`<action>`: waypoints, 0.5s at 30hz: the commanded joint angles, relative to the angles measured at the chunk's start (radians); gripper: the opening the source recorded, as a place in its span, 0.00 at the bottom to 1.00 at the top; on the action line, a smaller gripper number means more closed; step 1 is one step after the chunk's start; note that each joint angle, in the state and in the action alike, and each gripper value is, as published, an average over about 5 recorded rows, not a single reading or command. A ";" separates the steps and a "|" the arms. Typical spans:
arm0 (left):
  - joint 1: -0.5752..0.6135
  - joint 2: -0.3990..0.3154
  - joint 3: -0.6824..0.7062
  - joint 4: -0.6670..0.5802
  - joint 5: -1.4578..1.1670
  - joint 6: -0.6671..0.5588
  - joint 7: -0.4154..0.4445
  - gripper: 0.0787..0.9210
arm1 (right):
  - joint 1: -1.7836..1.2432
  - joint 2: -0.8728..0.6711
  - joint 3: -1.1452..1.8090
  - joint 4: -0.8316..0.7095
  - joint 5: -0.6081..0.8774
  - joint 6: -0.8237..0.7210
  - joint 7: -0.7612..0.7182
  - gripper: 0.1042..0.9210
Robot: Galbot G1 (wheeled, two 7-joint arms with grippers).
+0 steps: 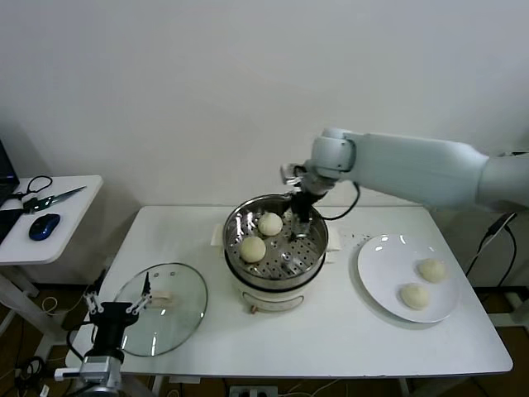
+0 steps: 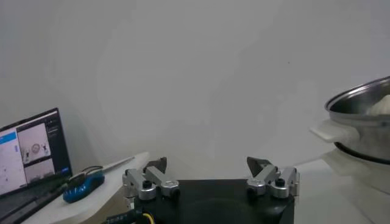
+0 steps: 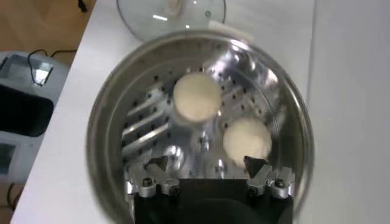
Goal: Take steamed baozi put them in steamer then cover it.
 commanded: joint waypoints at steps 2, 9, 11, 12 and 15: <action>0.002 -0.002 0.000 -0.002 0.010 0.002 -0.001 0.88 | 0.050 -0.345 0.010 0.074 -0.157 0.097 -0.121 0.88; 0.014 0.002 -0.007 -0.008 0.020 0.003 -0.003 0.88 | -0.130 -0.503 0.087 0.034 -0.411 0.179 -0.147 0.88; 0.016 0.003 -0.008 -0.011 0.022 0.006 -0.004 0.88 | -0.218 -0.531 0.152 0.015 -0.479 0.202 -0.148 0.88; 0.016 0.003 -0.008 -0.012 0.024 0.007 -0.005 0.88 | -0.261 -0.540 0.187 0.007 -0.503 0.210 -0.148 0.88; 0.017 0.001 -0.007 -0.016 0.029 0.012 -0.006 0.88 | -0.374 -0.557 0.282 -0.016 -0.564 0.230 -0.151 0.88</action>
